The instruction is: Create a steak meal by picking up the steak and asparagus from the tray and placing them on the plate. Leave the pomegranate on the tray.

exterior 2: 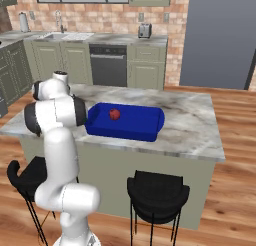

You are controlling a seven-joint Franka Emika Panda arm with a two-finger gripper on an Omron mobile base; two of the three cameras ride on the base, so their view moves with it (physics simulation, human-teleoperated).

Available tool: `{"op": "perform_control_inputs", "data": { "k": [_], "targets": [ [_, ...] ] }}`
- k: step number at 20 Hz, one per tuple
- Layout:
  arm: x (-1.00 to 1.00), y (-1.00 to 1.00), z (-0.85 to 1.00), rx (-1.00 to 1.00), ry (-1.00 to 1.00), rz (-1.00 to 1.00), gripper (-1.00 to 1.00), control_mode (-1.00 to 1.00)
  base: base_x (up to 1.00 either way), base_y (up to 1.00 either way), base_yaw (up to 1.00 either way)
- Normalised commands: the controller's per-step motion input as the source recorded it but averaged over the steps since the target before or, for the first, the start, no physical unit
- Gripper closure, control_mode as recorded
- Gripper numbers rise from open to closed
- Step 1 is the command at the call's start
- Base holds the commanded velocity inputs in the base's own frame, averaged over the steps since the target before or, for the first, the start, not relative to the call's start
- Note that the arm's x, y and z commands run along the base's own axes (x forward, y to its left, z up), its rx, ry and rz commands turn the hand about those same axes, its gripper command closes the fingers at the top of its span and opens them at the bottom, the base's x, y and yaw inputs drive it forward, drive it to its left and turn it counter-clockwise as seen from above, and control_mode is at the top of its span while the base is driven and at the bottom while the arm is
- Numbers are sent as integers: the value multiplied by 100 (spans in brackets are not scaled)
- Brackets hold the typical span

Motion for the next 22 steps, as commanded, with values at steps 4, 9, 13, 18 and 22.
{"op": "perform_control_inputs", "data": {
  "k": [4,9,13,18,22],
  "targets": [
    [42,1,-23,0,7,0,100,-100,0,0,0],
    [37,8,-30,-1,2,0,100,-100,0,0,0],
    [17,35,-32,-6,0,0,100,-100,0,0,0],
    [12,23,-28,-5,-1,0,100,-100,0,0,0],
    [24,0,-16,0,0,0,100,-100,0,0,0]
  ]
}}
